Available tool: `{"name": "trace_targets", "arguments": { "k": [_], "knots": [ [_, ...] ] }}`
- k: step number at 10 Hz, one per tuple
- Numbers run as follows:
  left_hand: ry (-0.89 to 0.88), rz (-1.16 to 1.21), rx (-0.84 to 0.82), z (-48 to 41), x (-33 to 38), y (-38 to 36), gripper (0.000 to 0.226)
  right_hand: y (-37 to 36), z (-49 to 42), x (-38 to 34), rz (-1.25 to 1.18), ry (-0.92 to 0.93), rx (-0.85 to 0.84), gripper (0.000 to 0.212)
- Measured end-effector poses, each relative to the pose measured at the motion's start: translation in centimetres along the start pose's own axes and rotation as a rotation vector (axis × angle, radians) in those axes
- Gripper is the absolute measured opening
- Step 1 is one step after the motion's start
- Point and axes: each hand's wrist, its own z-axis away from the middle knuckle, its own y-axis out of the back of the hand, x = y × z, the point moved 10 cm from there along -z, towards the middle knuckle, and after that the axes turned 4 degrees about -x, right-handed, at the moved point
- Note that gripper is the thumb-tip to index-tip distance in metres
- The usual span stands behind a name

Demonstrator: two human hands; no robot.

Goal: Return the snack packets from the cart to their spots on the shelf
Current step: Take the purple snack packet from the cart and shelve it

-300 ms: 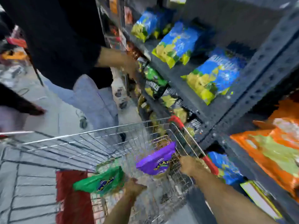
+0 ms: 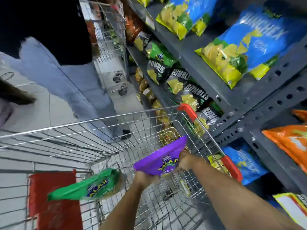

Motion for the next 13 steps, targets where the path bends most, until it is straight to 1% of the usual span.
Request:
{"name": "trace_targets", "arguments": {
  "k": [1, 2, 3, 4, 5, 6, 7, 8, 9, 10, 11, 12, 13],
  "knots": [
    [-0.174, 0.170, 0.052, 1.3, 3.5, 1.1, 0.039, 0.9, 0.2, 0.0, -0.184, 0.023, 0.004, 0.061],
    [-0.244, 0.118, -0.036, 3.1, 6.1, 2.6, 0.045, 1.4, 1.3, 0.3, -0.335, 0.152, -0.009, 0.092],
    [-0.314, 0.089, -0.234, 5.2, 10.9, 4.3, 0.052, 4.3, 5.4, -0.7, -0.472, 0.288, 0.050, 0.062],
    [-0.464, 0.003, -0.260, 9.0, 18.1, 8.1, 0.058, 10.0, 13.5, -4.1, -0.574, 0.377, 0.264, 0.054],
    [-0.662, -0.046, -0.236, 15.7, 27.6, 10.7, 0.068, 14.5, 21.8, -5.5, -0.605, 0.448, 0.438, 0.050],
    [-0.958, -0.113, -0.231, 27.2, 38.9, 10.5, 0.046, 19.1, 32.8, -5.1, -0.686, 0.509, 0.660, 0.061],
    [-1.255, -0.115, -0.268, 39.4, 46.7, 7.8, 0.012, 22.3, 46.1, -5.3, -0.747, 0.601, 0.915, 0.042],
    [-1.416, 0.008, -0.361, 48.0, 51.7, 4.5, 0.026, 23.6, 59.1, -2.9, -0.755, 0.589, 1.199, 0.043],
    [-1.523, 0.052, -0.544, 55.5, 54.9, -0.7, 0.030, 23.4, 69.4, 0.8, -0.733, 0.543, 1.421, 0.054],
    [-1.508, 0.073, -0.720, 58.8, 57.8, -8.0, 0.028, 22.8, 76.1, 5.0, -0.761, 0.496, 1.534, 0.043],
    [-1.430, 0.110, -0.809, 60.7, 60.4, -15.9, 0.023, 22.9, 79.7, 11.3, -0.791, 0.328, 1.629, 0.035],
    [-1.378, 0.065, -0.823, 59.9, 62.1, -23.1, 0.034, 24.2, 80.6, 17.4, -0.873, 0.183, 1.655, 0.030],
    [-1.276, 0.125, -0.825, 59.1, 64.2, -27.5, 0.038, 26.7, 80.4, 21.4, -0.933, 0.124, 1.638, 0.031]
  ]
}}
